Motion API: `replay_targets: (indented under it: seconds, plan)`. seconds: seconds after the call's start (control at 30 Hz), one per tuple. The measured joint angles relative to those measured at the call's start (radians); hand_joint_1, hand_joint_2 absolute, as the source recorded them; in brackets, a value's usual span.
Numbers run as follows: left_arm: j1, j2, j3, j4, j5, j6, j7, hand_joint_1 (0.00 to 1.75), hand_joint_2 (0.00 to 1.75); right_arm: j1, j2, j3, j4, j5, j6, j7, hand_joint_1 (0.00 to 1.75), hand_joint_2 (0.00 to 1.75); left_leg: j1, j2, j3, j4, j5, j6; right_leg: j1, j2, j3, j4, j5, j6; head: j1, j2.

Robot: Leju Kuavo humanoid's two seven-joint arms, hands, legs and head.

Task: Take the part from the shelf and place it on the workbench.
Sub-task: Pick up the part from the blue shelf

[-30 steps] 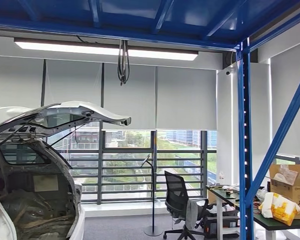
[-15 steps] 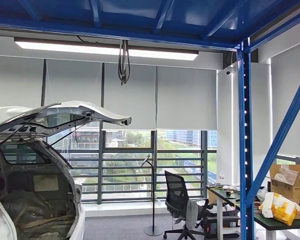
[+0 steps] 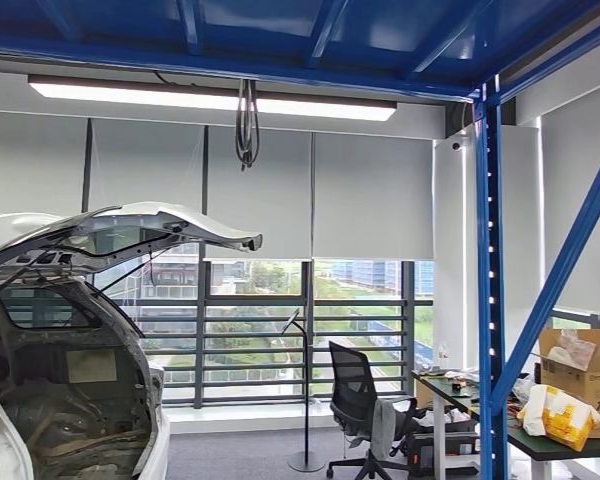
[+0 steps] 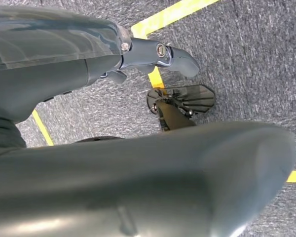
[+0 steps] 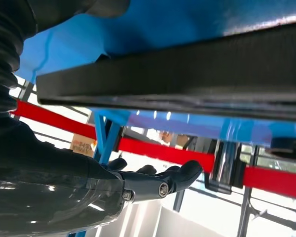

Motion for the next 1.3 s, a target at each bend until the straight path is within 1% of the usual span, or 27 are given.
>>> replay_targets:
  seconds: [0.27, 0.6, 1.07, 1.3]
  plan:
    - [0.000, -0.011, 0.004, 0.000, 0.001, -0.002, -0.003, 0.00, 0.00, -0.056, 0.028, -0.003, 0.110, 0.014, -0.038, 0.005, 0.00, 1.75, 0.000, 0.000, 0.001, 0.000, 0.000, 0.000, 0.000, 0.000, 0.001, 0.000, 0.000, 0.000, 0.000, 0.000]
    - [0.000, -0.021, 0.008, 0.000, -0.004, 0.000, -0.015, 0.00, 0.00, -0.076, 0.067, -0.002, 0.146, 0.050, -0.049, 0.008, 0.00, 1.75, 0.000, 0.000, 0.001, 0.000, 0.000, 0.000, 0.000, 0.000, 0.001, 0.000, 0.000, 0.000, 0.000, 0.000]
    - [-0.004, -0.029, 0.012, 0.000, -0.022, 0.012, -0.024, 0.00, 0.00, -0.099, 0.180, 0.003, 0.193, 0.048, -0.060, -0.047, 0.00, 1.75, 0.000, 0.001, 0.001, 0.000, 0.000, 0.000, 0.000, 0.001, 0.001, 0.000, 0.000, 0.000, 0.000, 0.000]
    - [-0.004, -0.030, 0.012, 0.000, -0.025, 0.017, -0.025, 0.00, 0.00, -0.100, 0.210, 0.008, 0.216, 0.028, -0.071, -0.068, 0.00, 1.75, 0.000, 0.001, 0.001, 0.000, 0.000, 0.000, 0.000, 0.002, 0.001, 0.000, 0.000, 0.000, 0.000, 0.000]
